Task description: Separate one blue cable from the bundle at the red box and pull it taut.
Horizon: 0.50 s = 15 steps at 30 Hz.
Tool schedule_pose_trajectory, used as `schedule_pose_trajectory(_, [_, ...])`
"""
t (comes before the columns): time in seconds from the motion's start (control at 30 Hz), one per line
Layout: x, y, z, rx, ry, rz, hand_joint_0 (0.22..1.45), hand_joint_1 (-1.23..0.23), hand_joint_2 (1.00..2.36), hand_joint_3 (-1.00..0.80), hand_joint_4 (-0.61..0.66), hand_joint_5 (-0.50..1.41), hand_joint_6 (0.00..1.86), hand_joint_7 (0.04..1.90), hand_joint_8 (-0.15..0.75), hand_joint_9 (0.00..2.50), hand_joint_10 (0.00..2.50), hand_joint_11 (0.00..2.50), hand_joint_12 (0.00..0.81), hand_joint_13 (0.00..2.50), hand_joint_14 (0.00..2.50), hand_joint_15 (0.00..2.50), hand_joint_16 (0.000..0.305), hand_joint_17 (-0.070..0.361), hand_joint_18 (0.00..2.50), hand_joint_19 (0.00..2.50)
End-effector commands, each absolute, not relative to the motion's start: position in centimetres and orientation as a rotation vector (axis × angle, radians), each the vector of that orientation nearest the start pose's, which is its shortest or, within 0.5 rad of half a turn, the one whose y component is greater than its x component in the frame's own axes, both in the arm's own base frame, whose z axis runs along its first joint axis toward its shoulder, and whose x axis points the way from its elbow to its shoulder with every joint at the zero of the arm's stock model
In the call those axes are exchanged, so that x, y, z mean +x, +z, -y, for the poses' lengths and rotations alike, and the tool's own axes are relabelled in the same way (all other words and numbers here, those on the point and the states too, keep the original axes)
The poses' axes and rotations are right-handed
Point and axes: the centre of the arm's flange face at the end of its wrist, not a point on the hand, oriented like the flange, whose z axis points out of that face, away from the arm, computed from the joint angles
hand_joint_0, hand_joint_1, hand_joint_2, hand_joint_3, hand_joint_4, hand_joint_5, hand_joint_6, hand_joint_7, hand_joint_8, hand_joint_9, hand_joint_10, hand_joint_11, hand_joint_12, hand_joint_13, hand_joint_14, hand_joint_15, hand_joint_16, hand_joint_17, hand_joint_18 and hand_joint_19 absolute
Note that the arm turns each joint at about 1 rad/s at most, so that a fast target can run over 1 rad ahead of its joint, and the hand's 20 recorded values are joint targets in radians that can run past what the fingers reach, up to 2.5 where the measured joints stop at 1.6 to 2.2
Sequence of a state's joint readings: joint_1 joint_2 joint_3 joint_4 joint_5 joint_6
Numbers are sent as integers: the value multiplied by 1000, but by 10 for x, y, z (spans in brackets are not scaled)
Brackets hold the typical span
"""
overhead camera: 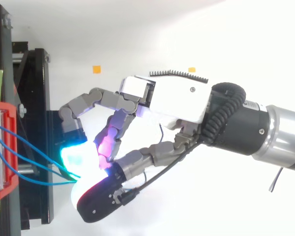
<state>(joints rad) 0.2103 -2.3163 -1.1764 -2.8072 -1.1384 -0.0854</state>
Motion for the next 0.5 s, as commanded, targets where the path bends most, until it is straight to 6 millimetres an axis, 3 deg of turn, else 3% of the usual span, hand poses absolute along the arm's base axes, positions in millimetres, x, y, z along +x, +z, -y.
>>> schedule_pose_trajectory(0.0, [766,239,16,1257,971,-1101,485,-514,1000,-500,-62,-65,836,1216,324,1433,32,1059,439,1143,28,773,61,136,935,813])
schedule_pose_trajectory(0.27, [766,239,16,1256,970,-1102,406,-500,1000,-500,18,-72,805,1179,370,1441,31,1026,484,1179,26,767,71,161,995,782])
schedule_pose_trajectory(0.47, [766,239,17,1255,974,-1097,387,-613,1000,-500,77,-100,796,1178,392,1388,31,1034,497,1173,26,760,75,168,1002,770])
